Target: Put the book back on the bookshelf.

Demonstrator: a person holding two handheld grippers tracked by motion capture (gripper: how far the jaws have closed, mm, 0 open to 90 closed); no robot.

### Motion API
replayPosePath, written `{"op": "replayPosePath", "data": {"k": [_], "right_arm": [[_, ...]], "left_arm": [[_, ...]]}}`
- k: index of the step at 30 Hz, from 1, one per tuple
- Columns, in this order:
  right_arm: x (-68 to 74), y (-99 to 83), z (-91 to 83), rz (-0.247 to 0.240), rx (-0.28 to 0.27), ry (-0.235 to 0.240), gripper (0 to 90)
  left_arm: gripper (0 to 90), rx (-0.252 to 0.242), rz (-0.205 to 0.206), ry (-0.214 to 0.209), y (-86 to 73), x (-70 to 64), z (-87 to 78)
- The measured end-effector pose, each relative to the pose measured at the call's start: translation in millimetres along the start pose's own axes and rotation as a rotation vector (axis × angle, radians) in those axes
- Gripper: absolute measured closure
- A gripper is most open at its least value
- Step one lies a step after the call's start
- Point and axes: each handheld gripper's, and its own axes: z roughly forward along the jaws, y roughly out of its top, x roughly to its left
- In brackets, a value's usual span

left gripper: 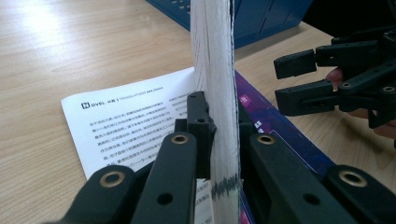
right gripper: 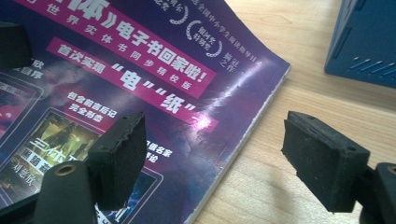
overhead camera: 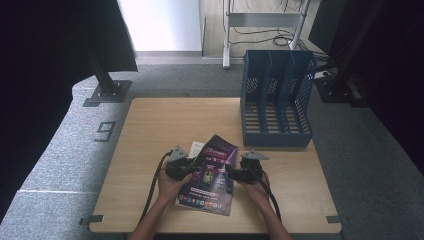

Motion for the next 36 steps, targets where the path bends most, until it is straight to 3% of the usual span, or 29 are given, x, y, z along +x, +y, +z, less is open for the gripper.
{"op": "replayPosePath", "data": {"k": [9, 27, 36], "right_arm": [[0.6, 4.3, -7.3, -0.004, -0.03, 0.014, 21.2], [3.3, 10.4, -18.9, -0.01, -0.061, 0.036, 20.9], [4.8, 10.1, -19.0, -0.011, -0.057, 0.049, 20.7]], "left_arm": [[84.5, -0.034, 0.044, -0.024, 8.7, -8.2, -13.0], [84.5, -0.093, 0.088, -0.07, 20.4, -21.2, -32.0], [84.4, -0.097, 0.087, -0.08, 21.1, -21.8, -32.8]]}}
